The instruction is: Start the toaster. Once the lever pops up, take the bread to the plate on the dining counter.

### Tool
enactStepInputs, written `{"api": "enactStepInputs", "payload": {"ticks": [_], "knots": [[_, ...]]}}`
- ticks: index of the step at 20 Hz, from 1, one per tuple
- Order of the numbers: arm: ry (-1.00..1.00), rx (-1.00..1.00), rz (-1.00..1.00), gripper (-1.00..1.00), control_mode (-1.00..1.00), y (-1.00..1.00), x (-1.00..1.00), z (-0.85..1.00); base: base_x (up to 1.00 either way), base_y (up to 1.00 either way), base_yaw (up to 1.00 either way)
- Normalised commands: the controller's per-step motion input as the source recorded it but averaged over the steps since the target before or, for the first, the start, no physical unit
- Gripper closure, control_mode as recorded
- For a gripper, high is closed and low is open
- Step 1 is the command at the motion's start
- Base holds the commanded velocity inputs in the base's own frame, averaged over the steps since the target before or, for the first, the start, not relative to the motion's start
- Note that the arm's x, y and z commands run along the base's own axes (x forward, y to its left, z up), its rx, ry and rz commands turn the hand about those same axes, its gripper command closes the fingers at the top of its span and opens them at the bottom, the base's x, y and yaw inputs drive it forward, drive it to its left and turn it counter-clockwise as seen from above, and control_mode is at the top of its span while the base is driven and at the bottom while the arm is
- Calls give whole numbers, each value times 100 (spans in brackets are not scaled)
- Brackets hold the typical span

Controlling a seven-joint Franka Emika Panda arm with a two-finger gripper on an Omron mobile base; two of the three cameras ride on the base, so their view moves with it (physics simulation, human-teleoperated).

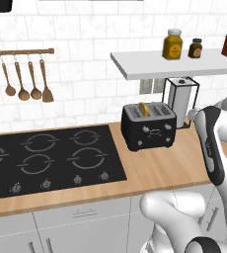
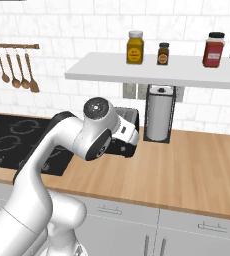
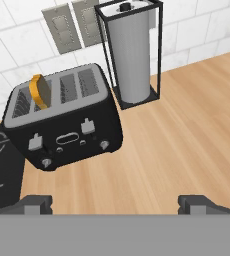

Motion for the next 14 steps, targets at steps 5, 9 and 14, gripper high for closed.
{"api": "enactStepInputs", "payload": {"ticks": [5, 9, 14], "knots": [[0, 0, 0, -100, -100, 0, 0, 0, 0, 0, 0], [0, 0, 0, -100, -100, 0, 0, 0, 0, 0, 0], [0, 0, 0, -100, -100, 0, 0, 0, 0, 0, 0]]}}
